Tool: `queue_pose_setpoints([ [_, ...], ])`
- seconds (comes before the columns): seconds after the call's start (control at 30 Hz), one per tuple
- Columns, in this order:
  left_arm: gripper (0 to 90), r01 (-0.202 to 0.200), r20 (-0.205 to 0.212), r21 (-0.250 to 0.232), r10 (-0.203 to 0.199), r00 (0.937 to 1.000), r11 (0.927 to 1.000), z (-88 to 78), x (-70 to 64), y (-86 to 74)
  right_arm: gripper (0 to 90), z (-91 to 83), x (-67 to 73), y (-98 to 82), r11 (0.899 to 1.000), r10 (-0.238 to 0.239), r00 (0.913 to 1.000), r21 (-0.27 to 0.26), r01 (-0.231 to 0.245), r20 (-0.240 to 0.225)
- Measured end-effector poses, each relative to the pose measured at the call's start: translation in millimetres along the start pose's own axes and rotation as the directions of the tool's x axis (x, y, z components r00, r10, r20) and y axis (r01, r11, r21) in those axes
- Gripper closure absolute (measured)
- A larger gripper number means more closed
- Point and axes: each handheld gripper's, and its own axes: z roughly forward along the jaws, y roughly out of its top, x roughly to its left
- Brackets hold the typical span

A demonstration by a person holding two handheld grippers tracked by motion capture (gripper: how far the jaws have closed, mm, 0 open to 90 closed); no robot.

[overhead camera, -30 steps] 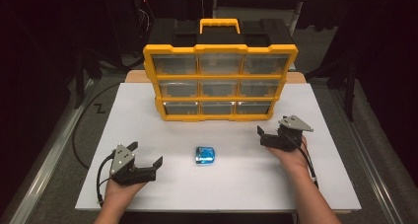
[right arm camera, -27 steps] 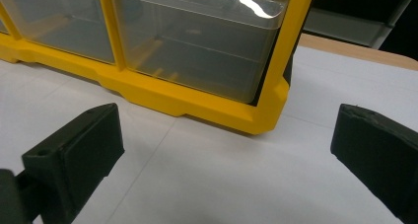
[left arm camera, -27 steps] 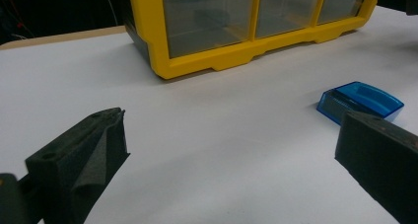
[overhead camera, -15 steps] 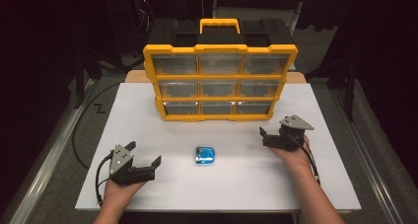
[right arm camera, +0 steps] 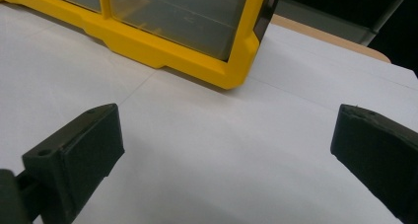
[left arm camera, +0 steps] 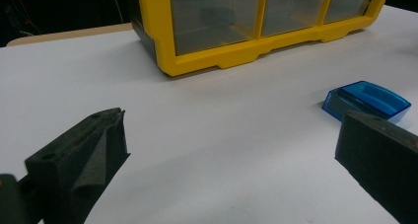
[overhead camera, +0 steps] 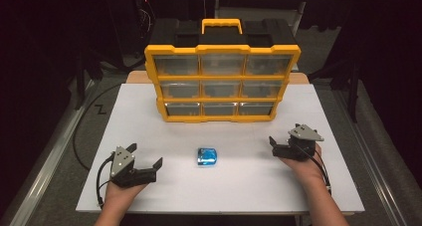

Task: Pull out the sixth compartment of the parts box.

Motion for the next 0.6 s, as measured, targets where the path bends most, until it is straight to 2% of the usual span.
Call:
queue_pose_setpoints([
  [0.13,0.2,-0.003,0.0,-0.005,0.003,1.0,1.0,-0.3,-1.0,0.6,0.8,-0.8,2.3,-0.2,1.0,-0.02,0.9998,0.005,0.02,0.004],
  [0.17,0.3,-0.003,0.0,-0.005,0.003,1.0,1.0,-0.5,-1.2,0.7,0.8,-0.2,3.5,-0.4,0.999,-0.038,0.9992,0.011,0.038,0.009],
  [0.3,0.7,-0.009,0.005,-0.004,0.009,0.9999,0.9999,-0.6,-1.1,0.4,0.8,1.4,5.2,-0.8,0.998,-0.062,0.9981,0.022,0.062,-0.003],
  [0.33,0.8,-0.01,0.002,-0.004,0.01,0.9999,0.9999,-0.5,-1.3,0.2,0.8,1.3,5.9,-0.5,0.997,-0.08,0.9967,0.02,0.08,-0.015],
  [0.5,0.8,-0.024,-0.005,-0.005,0.024,0.9997,0.9997,-0.5,-2.2,-0.5,0.8,1.7,9.0,-0.2,0.993,-0.114,0.9932,0.033,0.115,-0.021],
  [0.6,0.8,-0.014,-0.009,-0.025,0.014,0.9999,0.9996,-1.1,-1.6,-1.5,0.7,2.8,11.4,-0.6,0.988,-0.145,0.9892,0.047,0.146,-0.016],
])
